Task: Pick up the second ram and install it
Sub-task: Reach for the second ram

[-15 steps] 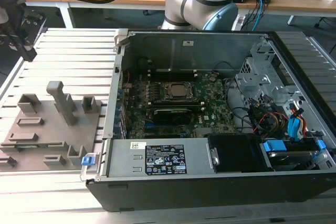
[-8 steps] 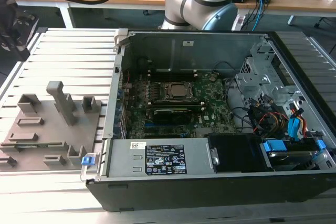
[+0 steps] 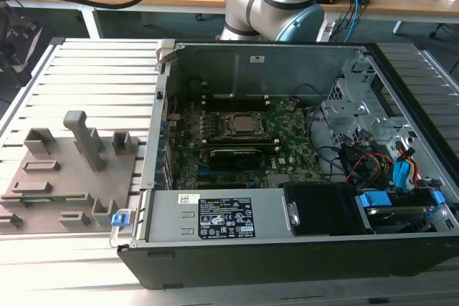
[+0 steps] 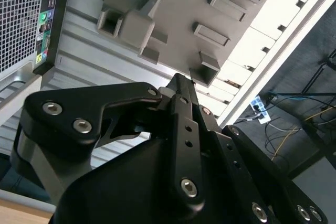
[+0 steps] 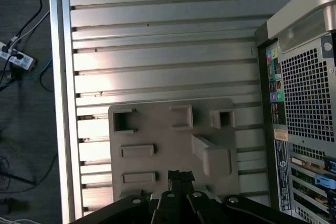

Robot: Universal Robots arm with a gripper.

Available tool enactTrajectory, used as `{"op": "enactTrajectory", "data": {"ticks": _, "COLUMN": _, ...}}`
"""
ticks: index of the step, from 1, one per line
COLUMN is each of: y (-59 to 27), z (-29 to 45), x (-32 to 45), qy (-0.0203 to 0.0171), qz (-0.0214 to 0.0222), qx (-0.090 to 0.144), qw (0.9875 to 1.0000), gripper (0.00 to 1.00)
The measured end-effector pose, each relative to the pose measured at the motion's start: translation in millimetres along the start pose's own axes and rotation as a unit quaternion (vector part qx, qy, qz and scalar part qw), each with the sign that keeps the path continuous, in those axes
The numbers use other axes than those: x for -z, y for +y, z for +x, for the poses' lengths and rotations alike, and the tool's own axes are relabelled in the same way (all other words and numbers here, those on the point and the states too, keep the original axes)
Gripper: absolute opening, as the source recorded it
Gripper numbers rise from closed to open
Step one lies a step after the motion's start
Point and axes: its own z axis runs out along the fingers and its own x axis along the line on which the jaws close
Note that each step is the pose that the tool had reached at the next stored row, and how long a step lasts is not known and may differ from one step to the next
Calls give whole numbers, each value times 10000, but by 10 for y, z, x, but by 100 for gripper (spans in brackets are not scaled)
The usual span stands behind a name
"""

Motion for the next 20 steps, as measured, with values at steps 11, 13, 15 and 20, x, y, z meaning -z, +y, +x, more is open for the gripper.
{"op": "enactTrajectory", "data": {"ticks": 11, "y": -279, "z": 21, "x": -6, "qy": -1, "qz": 2, "qx": 0, "qw": 10000, "gripper": 11}}
{"op": "enactTrajectory", "data": {"ticks": 13, "y": -365, "z": 15, "x": -10, "qy": -1, "qz": 3, "qx": 0, "qw": 10000, "gripper": 11}}
{"op": "enactTrajectory", "data": {"ticks": 15, "y": -453, "z": 8, "x": -14, "qy": -1, "qz": 4, "qx": 0, "qw": 10000, "gripper": 11}}
{"op": "enactTrajectory", "data": {"ticks": 20, "y": -470, "z": 7, "x": -15, "qy": -1, "qz": 4, "qx": 0, "qw": 10000, "gripper": 11}}
